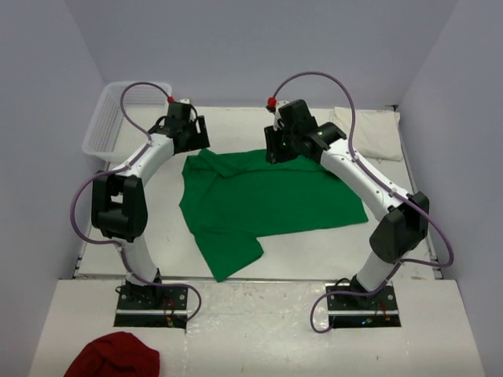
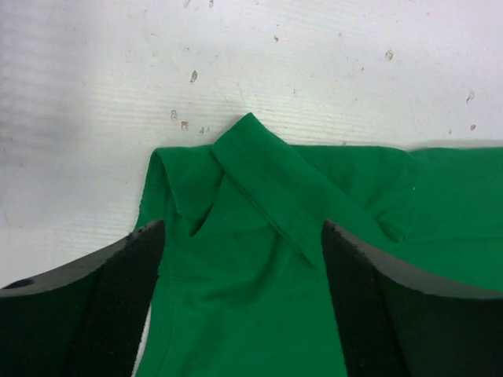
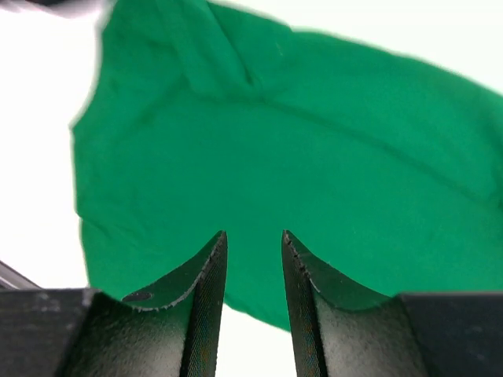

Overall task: Fold and stack the t-shirts
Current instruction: Fold the flattened tshirt in 1/3 of the way

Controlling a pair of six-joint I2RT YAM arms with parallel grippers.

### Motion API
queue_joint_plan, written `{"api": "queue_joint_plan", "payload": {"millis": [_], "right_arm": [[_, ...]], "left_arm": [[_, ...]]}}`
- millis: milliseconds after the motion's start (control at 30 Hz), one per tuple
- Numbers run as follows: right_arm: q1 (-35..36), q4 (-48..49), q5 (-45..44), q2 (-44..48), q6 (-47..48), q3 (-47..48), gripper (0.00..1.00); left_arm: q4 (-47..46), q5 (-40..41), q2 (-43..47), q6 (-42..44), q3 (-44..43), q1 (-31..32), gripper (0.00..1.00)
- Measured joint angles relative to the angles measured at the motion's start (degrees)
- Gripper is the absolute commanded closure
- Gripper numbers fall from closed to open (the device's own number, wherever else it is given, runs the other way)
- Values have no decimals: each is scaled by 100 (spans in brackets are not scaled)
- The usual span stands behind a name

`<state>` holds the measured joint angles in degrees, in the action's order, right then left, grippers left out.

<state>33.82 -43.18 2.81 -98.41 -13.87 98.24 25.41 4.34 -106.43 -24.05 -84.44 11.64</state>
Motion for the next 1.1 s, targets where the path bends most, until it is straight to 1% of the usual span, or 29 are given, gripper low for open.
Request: {"api": "queue_joint_plan", "payload": {"millis": [33,67,200,300,433,500,533,567,600,633,667,700,767,833,900,1033,1100], "right_arm": [[-24,35,-2,59,-11,-229,64],[-57,63,-2,74,-22,-444,64],[-96,153,-11,111,-42,-1123,65],[-94,173,-17,315,-46,-1447,65],[-136,236,-15,935,-48,-1746,68],[-181,282,-22,1390,-63,-1904,71],[-214,297,-28,1633,-76,-1971,75],[-243,356,-39,1937,-107,-2076,88],[-269,365,-42,2081,-101,-2122,96],[-317,385,-46,2299,-140,-2203,100],[-354,396,-55,2457,-166,-2269,100],[-400,415,-57,2586,-192,-2343,100],[-485,446,-59,2677,-201,-2479,100],[-546,529,-63,2597,-216,-2669,100],[-581,555,-68,2299,-269,-2830,100],[-632,555,-229,1014,-417,-2822,100],[-686,507,-367,378,-503,-2820,100]], "left_arm": [[9,24,46,11,22,0,30],[9,42,87,13,37,0,32],[61,63,74,111,-26,0,33],[208,26,-254,136,-431,0,35],[251,-192,-960,214,-1093,-2,35],[258,-358,-1294,225,-1318,-7,36],[308,-448,-1456,227,-1434,-13,39],[328,-511,-1587,229,-1515,-17,43],[354,-579,-1720,232,-1576,-28,47],[380,-640,-1816,225,-1604,-37,56],[411,-693,-1864,208,-1606,-46,63],[442,-745,-1884,214,-1587,-57,78],[435,-817,-1851,188,-1478,-63,100],[398,-811,-1705,203,-1261,-57,100],[404,-697,-1456,210,-977,-17,100],[487,-306,-621,216,-398,221,100],[542,-90,-157,238,-269,420,80]]}}
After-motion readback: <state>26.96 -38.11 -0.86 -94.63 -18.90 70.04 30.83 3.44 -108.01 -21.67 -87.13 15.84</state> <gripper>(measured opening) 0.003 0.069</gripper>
